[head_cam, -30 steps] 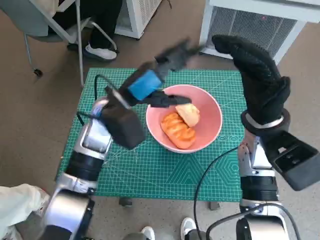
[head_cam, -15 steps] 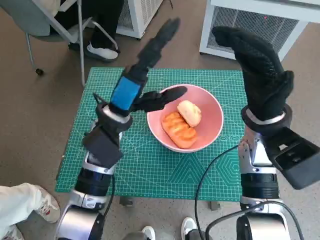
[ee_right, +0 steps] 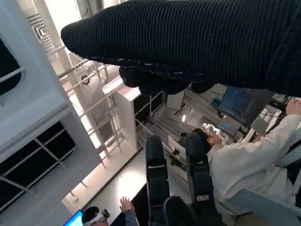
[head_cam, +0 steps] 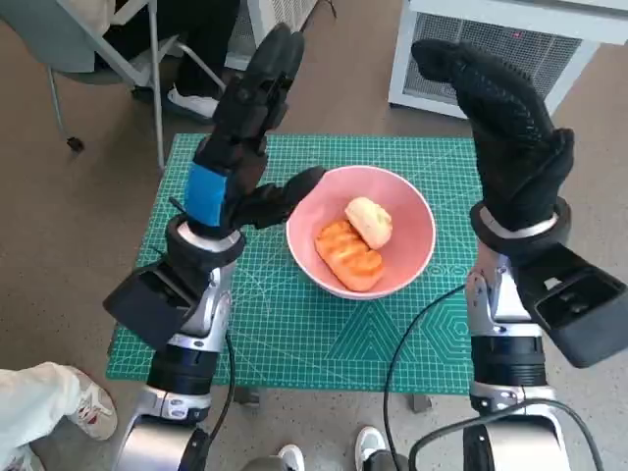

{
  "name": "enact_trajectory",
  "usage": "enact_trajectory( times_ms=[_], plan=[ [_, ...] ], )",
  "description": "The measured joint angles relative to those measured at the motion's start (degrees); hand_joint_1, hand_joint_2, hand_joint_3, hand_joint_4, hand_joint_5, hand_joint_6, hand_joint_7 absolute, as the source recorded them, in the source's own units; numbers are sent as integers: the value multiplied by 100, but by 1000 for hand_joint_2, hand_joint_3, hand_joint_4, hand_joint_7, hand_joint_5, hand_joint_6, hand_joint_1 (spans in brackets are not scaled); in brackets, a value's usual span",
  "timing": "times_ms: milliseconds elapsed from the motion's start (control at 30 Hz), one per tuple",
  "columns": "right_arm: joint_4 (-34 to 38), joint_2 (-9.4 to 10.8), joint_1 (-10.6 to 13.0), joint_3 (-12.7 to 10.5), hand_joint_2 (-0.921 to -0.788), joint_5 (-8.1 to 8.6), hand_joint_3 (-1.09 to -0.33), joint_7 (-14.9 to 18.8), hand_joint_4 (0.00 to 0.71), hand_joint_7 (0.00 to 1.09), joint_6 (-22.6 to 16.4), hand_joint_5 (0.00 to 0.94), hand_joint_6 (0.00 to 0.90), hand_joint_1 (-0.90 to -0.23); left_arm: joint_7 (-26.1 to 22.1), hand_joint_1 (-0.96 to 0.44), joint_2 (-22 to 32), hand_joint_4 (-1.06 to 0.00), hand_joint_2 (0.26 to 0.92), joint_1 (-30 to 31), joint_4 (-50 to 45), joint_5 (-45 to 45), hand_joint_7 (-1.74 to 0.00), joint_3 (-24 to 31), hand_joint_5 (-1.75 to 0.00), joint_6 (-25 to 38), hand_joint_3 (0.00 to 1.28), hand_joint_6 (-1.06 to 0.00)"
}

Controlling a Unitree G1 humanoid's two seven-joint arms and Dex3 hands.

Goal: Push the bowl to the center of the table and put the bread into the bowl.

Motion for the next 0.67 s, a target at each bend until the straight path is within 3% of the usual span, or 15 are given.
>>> enact_trajectory(
  times_ms=[667],
  plan=[
    [16,3,-21,60,-921,-6,-778,-5,242,603,-10,46,-1,-563,-225,-533,43,-196,921,112,-323,-109,-126,71,-17,5,312,-234]
  ],
)
